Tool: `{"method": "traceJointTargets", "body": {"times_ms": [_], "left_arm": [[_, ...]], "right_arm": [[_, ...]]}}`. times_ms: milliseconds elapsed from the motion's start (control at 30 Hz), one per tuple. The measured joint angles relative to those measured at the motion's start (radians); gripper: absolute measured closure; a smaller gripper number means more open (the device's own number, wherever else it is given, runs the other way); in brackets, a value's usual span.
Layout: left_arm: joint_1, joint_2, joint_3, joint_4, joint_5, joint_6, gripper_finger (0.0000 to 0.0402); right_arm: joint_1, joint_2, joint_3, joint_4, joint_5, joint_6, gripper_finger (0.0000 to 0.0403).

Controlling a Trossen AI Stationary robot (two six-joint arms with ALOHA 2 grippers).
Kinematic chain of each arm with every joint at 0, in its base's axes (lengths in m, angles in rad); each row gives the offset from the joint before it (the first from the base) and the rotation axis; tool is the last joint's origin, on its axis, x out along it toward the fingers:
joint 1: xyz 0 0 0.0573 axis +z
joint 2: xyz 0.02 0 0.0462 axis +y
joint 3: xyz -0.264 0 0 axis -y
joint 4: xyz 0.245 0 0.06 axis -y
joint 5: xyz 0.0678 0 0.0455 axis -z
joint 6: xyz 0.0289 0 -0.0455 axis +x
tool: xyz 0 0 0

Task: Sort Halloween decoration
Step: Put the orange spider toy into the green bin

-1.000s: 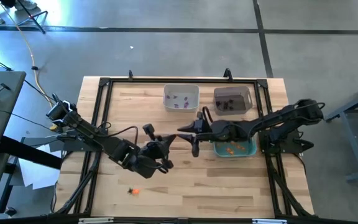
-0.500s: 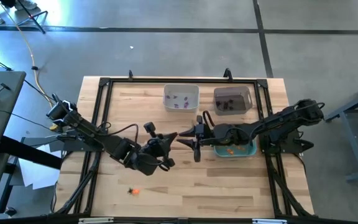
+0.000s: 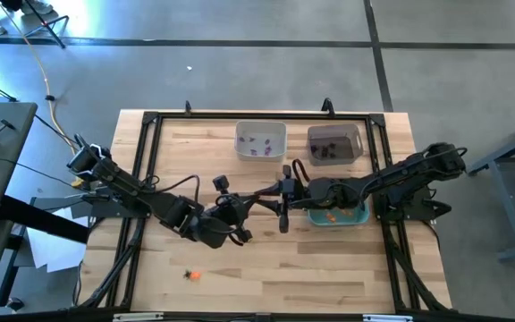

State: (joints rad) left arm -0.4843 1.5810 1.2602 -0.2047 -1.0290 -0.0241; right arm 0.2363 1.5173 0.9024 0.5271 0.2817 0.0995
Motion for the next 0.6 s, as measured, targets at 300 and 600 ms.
{"method": "traceJointTargets", "body": {"times_ms": [300, 600], "left_arm": [[0.000, 0.000, 0.000, 0.002, -0.003, 0.009, 0.0401], [0.000, 0.000, 0.000, 0.001, 0.002, 0.011, 0.0401]], "right_arm": [[0.000, 0.000, 0.000, 0.007, 0.003, -0.014, 0.0365], [0.000, 0.000, 0.000, 0.008, 0.004, -0.023, 0.0398]]}}
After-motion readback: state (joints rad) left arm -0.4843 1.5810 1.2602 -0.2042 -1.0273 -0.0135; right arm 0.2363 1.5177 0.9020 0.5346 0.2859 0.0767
